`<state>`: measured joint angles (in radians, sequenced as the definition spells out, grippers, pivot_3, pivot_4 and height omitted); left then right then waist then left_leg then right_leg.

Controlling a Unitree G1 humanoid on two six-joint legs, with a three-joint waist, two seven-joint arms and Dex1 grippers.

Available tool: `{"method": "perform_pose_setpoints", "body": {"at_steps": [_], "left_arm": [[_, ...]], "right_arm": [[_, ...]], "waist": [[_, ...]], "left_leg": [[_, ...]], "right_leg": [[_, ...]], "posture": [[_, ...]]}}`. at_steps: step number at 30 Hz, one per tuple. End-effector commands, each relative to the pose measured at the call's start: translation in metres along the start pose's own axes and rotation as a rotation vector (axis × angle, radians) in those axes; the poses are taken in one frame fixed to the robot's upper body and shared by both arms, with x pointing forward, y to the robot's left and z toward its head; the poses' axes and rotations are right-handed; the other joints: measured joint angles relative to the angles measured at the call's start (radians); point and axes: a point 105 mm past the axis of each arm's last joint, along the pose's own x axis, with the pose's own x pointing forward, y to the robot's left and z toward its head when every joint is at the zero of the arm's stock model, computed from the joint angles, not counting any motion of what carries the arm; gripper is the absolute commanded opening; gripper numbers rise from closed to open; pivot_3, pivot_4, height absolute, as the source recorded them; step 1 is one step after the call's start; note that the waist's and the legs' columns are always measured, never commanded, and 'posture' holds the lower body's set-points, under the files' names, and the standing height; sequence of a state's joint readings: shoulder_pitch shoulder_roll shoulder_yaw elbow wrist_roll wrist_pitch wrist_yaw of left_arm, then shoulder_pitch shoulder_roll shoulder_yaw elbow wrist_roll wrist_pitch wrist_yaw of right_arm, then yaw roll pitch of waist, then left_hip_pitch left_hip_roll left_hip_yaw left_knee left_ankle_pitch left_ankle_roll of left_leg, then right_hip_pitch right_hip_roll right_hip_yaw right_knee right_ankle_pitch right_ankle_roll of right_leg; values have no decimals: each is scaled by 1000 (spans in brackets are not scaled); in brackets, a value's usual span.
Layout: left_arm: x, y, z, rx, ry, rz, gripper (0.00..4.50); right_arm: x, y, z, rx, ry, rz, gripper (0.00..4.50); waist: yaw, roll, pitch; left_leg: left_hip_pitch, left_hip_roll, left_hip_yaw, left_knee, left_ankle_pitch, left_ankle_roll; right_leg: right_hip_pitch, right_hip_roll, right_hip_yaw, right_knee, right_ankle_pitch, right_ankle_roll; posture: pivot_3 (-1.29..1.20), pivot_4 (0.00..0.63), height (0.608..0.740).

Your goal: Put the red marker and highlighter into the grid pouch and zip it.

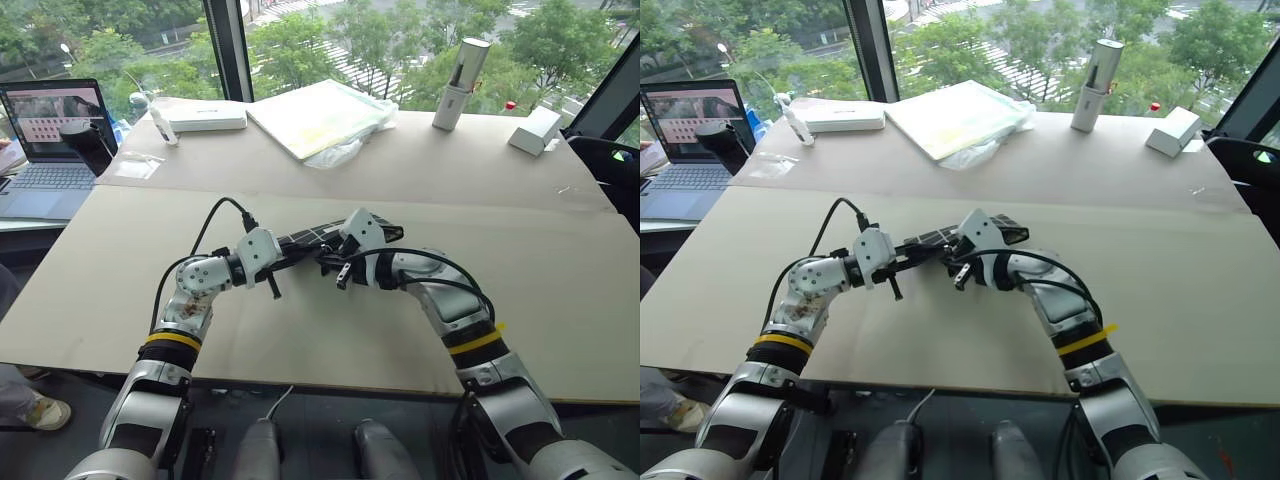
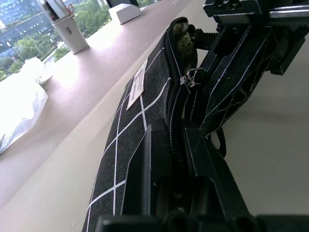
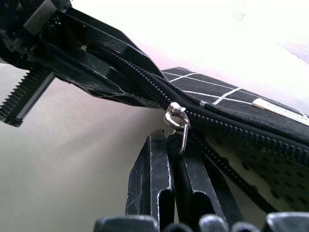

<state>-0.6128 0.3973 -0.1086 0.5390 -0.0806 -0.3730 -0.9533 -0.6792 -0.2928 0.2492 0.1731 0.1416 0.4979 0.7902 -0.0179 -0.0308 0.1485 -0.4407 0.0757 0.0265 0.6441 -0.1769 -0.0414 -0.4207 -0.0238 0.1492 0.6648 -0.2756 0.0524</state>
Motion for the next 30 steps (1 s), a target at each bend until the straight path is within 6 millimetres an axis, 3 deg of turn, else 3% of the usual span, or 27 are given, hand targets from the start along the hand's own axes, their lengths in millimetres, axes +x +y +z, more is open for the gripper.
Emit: {"method": "perform_pose_setpoints", "body": {"at_steps": [1,3,7,11,15,20,25,29,30], "left_arm": [[-1,9,11,42,-35,28,0],[-1,9,11,42,-36,29,0],[-2,9,11,42,-34,26,0],[-3,9,10,42,-31,26,0],[-3,11,10,44,-31,28,0],[-2,12,11,48,-33,28,0],[-1,13,12,51,-35,27,0],[-2,12,12,51,-35,27,0],[-2,12,11,51,-34,26,0]], "right_arm": [[-20,-12,8,-17,-36,-40,48],[-33,-28,0,-14,-1,-107,48],[-78,-70,-18,-53,98,-263,48],[-110,-92,-23,-68,135,-346,48],[-122,-104,-28,-75,139,-406,48],[-107,-94,-24,-46,83,-356,48],[-97,-71,-24,-25,64,-227,1614],[-101,-63,-37,33,111,-179,2946],[-103,-63,-39,28,121,-181,2946]], "waist": [[1,0,0],[4,0,0],[8,0,0],[4,0,0],[-9,0,0],[-8,0,0],[-2,0,0],[4,0,0],[5,0,0]], "left_leg": [[0,0,0,0,0,0],[0,0,0,0,0,0],[0,0,0,0,0,0],[0,-1,0,0,0,0],[0,0,0,-1,0,0],[0,-1,0,-1,0,0],[0,-1,0,-1,0,0],[0,-1,0,-1,0,0],[0,-1,0,0,0,0]], "right_leg": [[0,0,0,0,0,0],[0,0,0,0,0,0],[1,0,0,-1,0,0],[0,-1,0,-1,0,0],[0,0,1,-1,0,0],[0,-1,1,-1,0,0],[0,-1,1,-1,0,0],[1,-1,1,-1,0,0],[1,-1,0,-1,0,0]], "posture": [[0,150,736],[0,150,736],[0,150,736],[0,150,736],[0,150,736],[0,150,736],[0,150,736],[0,150,736],[0,150,736]]}}
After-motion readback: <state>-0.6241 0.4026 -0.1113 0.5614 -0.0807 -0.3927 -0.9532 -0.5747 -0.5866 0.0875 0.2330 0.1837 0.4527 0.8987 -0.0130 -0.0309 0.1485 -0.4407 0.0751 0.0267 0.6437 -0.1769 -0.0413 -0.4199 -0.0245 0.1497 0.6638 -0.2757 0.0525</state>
